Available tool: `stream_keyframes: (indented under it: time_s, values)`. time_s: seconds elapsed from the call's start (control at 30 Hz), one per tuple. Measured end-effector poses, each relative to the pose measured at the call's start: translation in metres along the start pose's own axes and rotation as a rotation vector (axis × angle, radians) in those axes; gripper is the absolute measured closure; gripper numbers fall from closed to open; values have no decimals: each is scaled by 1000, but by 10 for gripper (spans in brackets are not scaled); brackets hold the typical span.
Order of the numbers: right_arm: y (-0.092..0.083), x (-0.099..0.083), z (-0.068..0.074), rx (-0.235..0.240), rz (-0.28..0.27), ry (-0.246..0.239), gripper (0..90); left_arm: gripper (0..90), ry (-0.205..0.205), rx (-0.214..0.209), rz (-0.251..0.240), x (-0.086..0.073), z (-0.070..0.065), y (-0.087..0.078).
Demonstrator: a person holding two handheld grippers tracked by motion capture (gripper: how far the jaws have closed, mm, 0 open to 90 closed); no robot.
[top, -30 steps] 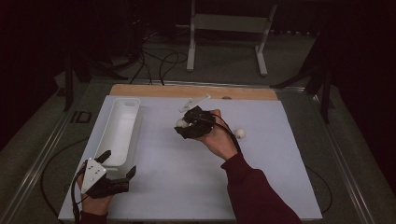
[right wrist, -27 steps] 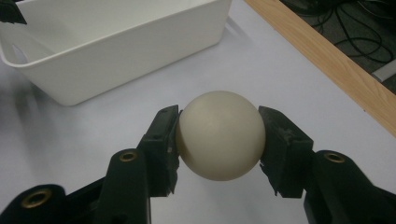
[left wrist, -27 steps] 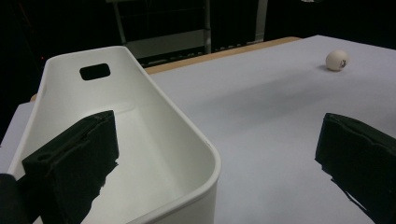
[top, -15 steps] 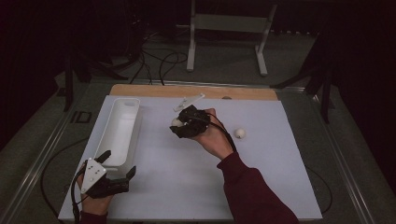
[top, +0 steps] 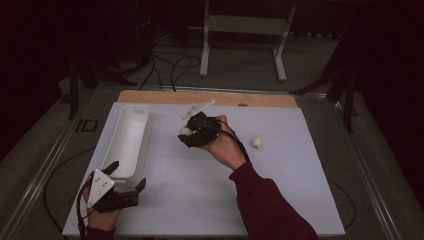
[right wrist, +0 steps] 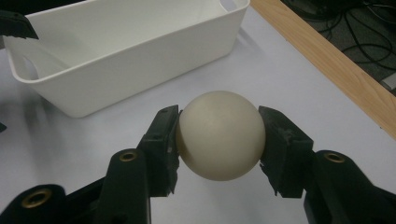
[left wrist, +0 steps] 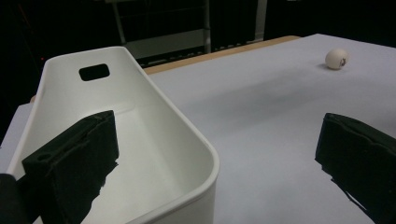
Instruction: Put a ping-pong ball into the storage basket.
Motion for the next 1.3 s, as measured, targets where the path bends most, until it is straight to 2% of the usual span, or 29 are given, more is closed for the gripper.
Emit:
stream_keyframes:
  time_s: [0.53, 0.9, 1.3]
  values:
    - [5, 10, 6, 14, -10, -6, 501, 2, 6, 0, 2, 0, -1, 0]
    - [8, 16, 9, 15, -14, -26, 502, 2, 6, 2, 0, 0, 0, 0]
    - [14, 21, 18, 28, -35, -14, 502, 2, 6, 4, 0, 0, 0, -1]
Point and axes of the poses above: each handheld gripper's, and its own axes: y roughly forward along the jaws, x roughly out of its top, z roughly to its left, the point moved 10 cm from there along y, roughly forward along the jaws, and after that the axes turned 3 degrees about -z, right-handed, at the moved point
